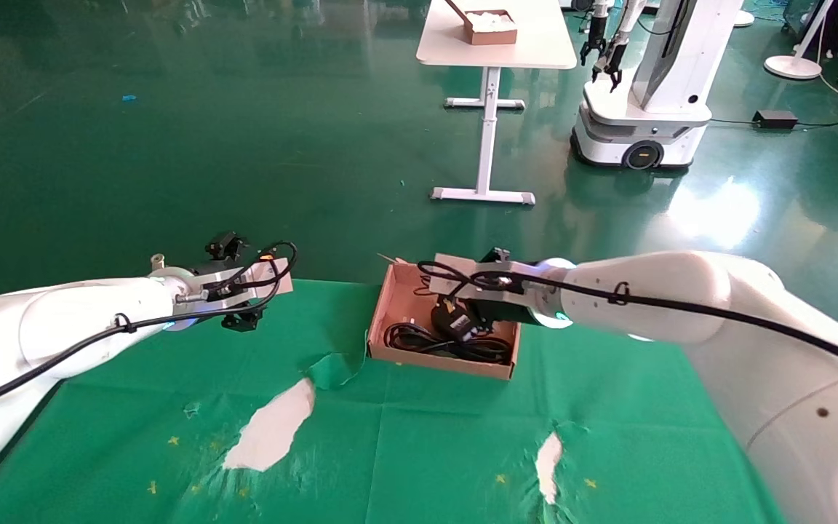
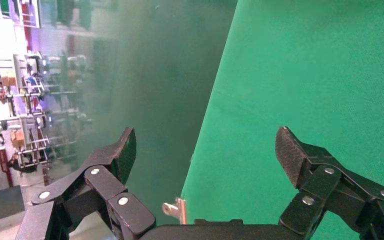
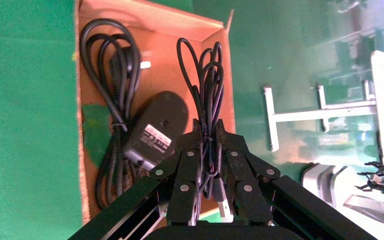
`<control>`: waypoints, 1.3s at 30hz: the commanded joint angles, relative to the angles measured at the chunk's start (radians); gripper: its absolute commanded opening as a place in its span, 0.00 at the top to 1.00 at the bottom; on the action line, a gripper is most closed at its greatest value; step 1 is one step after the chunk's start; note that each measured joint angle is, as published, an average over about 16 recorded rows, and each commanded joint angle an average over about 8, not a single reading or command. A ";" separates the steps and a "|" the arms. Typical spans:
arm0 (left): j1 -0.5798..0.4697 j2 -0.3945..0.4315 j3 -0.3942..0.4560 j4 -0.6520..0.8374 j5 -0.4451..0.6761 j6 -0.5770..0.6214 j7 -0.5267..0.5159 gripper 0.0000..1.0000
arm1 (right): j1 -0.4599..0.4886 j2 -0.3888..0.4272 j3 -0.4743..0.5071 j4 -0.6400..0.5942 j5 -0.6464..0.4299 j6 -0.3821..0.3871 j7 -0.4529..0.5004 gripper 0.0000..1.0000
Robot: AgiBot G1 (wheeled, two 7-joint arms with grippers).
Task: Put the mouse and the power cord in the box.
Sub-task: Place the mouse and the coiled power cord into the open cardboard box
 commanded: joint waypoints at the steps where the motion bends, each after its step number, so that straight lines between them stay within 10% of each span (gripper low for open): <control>1: -0.001 -0.003 0.005 -0.003 0.006 0.001 -0.009 0.00 | -0.002 -0.015 -0.014 -0.040 -0.004 0.028 -0.013 0.00; 22: 0.008 -0.009 -0.013 -0.015 -0.011 0.014 -0.004 0.00 | -0.039 0.060 0.034 0.053 0.098 -0.055 0.002 0.00; 39: 0.169 -0.177 -0.285 -0.269 -0.259 0.305 -0.041 0.00 | -0.195 0.273 0.165 0.254 0.461 -0.265 0.017 0.00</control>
